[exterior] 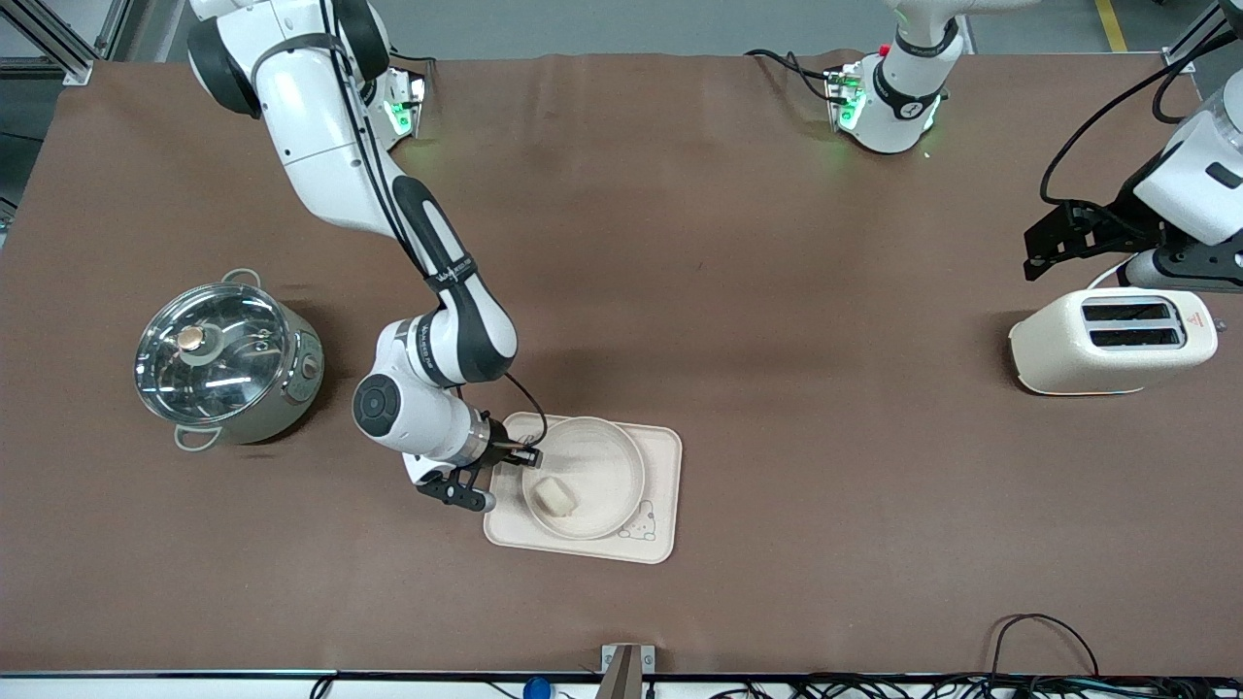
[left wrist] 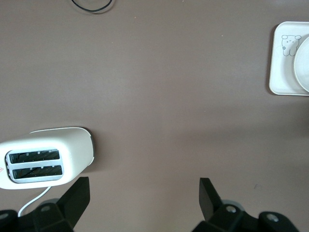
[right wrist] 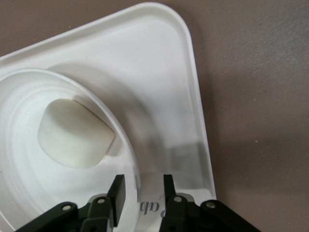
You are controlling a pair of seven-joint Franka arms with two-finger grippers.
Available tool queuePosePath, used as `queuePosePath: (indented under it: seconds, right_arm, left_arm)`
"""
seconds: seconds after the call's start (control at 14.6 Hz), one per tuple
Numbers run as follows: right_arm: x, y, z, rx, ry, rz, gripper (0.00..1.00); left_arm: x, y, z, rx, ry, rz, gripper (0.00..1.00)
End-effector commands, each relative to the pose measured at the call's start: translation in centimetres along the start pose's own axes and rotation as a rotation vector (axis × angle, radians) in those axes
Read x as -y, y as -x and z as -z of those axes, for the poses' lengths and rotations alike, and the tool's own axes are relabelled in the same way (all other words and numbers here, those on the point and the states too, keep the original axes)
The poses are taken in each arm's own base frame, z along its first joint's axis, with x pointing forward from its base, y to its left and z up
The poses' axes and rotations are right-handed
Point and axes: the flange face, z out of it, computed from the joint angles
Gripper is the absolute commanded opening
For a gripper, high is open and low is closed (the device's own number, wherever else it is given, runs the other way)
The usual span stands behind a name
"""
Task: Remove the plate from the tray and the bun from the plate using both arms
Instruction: 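Lower the right gripper and pinch the plate rim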
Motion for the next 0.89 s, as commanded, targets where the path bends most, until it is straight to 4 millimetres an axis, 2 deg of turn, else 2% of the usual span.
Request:
queuePosePath:
  seconds: [0.0, 0.21, 0.41, 0.55, 0.82]
  right_arm:
    - [-0.3, -0.6, 0.0, 0.006, -0.017, 0.006, 0.24]
    - [-0.3, -0.7, 0.0, 0.004, -0.018, 0.007, 0.15]
    - [-0.3, -0.7, 0.0, 0.004, -0.018, 0.036, 0.02]
    - [-0.5, -0.9, 0.2, 0.004, -0.022, 0.061, 0.00]
    - [-0.8, -1.7, 2.0, 0.025, -0.106, 0.058, 0.00]
  left_arm:
    - [0.1, 0.1, 0.4, 0.005, -0.013, -0.015, 1.00]
    - [0.2, 0.1, 0.4, 0.006, -0.013, -0.015, 1.00]
    - [0.3, 0.1, 0.4, 0.006, -0.013, -0.015, 1.00]
    - [0.2, 0.1, 0.5, 0.004, -0.013, -0.016, 1.00]
    - [0.2, 0.1, 0.4, 0.006, -0.013, -0.013, 1.00]
